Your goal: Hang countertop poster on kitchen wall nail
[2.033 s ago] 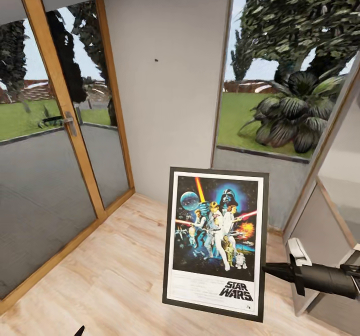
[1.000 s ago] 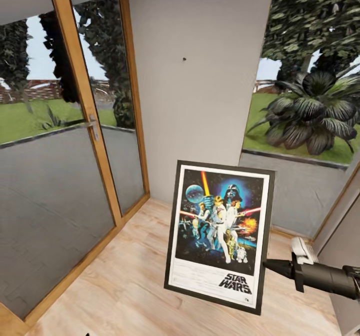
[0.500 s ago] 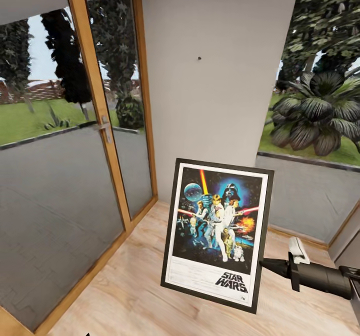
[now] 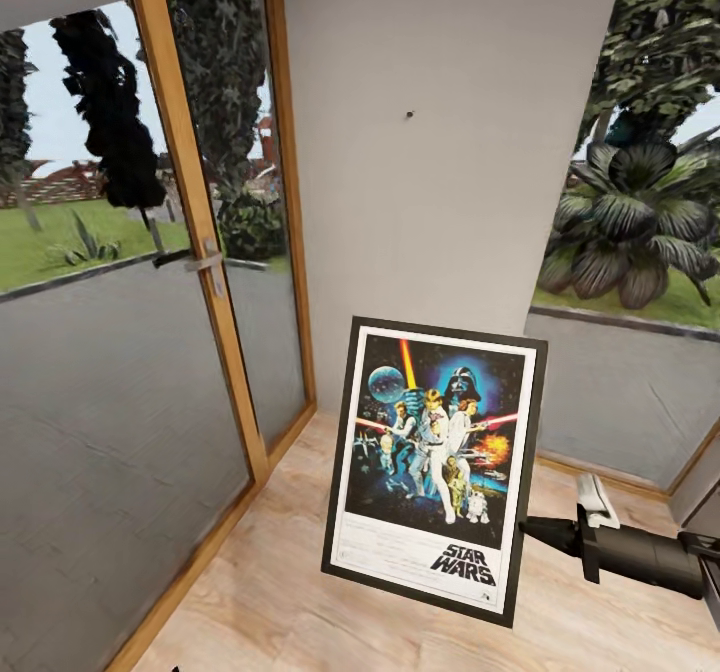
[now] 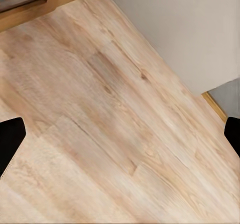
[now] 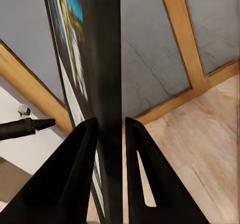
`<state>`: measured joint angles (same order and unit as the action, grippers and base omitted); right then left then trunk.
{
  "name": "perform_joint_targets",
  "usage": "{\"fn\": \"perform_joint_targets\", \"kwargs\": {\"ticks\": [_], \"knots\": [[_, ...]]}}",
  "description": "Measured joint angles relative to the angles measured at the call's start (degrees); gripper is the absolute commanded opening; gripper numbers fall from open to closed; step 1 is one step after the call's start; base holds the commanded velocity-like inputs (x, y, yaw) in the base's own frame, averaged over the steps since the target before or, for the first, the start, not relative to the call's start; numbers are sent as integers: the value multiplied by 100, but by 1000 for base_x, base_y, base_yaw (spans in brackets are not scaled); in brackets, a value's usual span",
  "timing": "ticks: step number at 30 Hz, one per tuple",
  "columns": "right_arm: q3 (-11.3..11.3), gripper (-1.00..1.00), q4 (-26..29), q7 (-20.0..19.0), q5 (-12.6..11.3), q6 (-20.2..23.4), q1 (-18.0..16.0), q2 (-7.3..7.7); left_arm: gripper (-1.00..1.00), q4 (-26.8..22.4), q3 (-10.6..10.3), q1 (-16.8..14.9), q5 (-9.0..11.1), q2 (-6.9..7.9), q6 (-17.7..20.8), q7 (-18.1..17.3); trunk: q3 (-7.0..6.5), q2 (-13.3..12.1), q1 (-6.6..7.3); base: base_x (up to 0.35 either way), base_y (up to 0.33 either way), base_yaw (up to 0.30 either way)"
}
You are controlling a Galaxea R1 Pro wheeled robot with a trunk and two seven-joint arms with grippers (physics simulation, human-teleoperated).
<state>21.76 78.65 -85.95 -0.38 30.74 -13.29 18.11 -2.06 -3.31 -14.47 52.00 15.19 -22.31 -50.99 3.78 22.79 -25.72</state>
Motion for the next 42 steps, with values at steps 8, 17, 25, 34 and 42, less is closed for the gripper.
{"fn": "perform_joint_targets", "kwargs": {"ticks": [8, 17, 25, 34, 42], "knots": [[-4, -100, -2, 0, -1, 0, -2, -1, 100, -2, 5, 2, 1, 1, 0, 2, 0, 0, 0, 224, 304, -57], [2, -100, -1, 0, -4, 0, -1, 0, 100, -1, 5, 1, 1, 0, 0, 3, -3, 0, 0, 218, 308, -43], [3, -100, 0, 0, -3, 0, 0, 0, 100, 0, 5, 0, 0, 0, 2, 3, -32, 0, 0, 219, 307, -257], [2, -100, 2, 1, 0, 0, 0, 0, 100, -1, 38, 1, 1, 0, -24, -10, -68, 0, -2, 48, 61, -287], [2, -100, 2, 1, 0, 0, 0, 0, 100, -1, 45, 1, 2, 0, -24, -8, -101, -1, -2, 1, 1, -288]]}}
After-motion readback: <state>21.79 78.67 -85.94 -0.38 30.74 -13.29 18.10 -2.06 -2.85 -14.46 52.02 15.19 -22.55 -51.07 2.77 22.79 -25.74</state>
